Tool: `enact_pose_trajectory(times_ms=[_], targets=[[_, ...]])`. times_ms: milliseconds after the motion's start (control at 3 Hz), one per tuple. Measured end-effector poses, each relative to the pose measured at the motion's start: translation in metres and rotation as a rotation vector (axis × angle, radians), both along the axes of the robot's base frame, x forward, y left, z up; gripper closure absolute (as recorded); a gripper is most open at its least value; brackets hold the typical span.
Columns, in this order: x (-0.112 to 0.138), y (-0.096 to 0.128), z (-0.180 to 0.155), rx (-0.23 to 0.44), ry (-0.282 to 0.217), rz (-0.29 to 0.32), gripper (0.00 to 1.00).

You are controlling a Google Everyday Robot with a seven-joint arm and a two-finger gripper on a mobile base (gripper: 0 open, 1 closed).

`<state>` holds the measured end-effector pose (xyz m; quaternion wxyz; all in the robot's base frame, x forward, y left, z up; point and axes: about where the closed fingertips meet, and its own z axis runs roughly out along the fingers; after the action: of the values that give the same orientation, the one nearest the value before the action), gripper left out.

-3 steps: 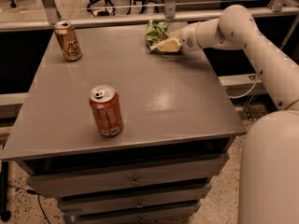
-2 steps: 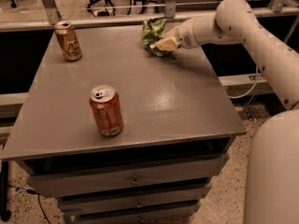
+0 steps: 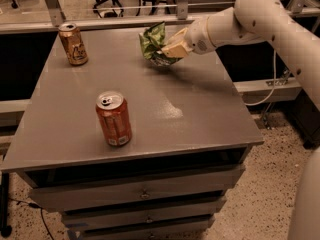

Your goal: Move green jalapeno chip bag near coke can

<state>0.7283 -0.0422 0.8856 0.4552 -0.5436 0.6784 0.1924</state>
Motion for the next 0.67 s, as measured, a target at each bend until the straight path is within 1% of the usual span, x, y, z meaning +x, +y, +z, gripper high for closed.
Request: enact_pose_trajectory(times_ms=[333,667], targets=[[-0.049,0.009,-0.004,0.004,0.064,0.125,1.00],[-0.092,0.011,-0.008,0.003,0.129,0.208,1.00]])
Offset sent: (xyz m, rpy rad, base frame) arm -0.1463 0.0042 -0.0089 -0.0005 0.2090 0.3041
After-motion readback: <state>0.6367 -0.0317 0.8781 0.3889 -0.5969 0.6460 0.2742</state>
